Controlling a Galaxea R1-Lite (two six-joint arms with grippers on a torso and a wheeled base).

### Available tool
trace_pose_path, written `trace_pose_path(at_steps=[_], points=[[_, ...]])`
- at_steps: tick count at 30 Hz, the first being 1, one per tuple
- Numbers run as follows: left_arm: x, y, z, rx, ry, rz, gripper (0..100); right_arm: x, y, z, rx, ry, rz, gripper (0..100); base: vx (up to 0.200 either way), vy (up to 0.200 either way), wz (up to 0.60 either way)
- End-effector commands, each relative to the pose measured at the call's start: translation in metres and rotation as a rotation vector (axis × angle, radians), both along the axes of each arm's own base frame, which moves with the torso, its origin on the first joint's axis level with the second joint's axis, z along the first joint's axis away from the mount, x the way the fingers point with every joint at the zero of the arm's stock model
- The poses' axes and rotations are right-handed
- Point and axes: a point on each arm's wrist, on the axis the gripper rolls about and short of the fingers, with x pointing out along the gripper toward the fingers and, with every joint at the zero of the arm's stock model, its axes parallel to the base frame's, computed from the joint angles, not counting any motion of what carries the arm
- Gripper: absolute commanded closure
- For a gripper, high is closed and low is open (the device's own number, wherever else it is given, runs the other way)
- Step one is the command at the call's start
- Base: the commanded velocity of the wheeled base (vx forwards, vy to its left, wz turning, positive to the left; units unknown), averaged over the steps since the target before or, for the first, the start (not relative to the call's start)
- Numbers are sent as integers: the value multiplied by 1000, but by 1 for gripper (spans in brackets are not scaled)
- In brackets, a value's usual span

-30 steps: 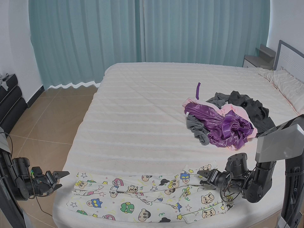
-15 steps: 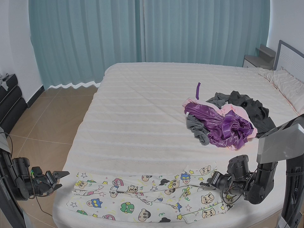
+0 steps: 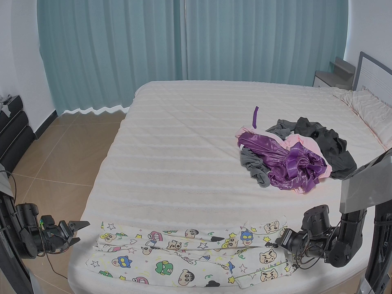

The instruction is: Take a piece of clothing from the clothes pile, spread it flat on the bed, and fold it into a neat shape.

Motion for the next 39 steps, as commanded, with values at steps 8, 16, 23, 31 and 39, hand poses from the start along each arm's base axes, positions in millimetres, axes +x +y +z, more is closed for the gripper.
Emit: trace_pose_path(at_steps=[8, 16, 23, 31, 39], points=[[0, 0, 0, 0, 1, -1, 0, -13, -6, -3, -39, 42, 27, 0, 0, 0, 0], [5, -21, 7, 86, 18, -11, 0, -18, -15, 7, -11, -36, 6, 0, 0, 0, 0], [31, -57, 7, 209, 3, -67, 0, -22, -21, 11, 7, -91, -24, 0, 0, 0, 0], [50, -79, -8, 288, 20, -96, 0, -21, -23, 13, 9, -95, -33, 0, 0, 0, 0], [47, -82, -12, 291, 42, -112, 0, -21, -23, 13, 10, -96, -33, 0, 0, 0, 0]])
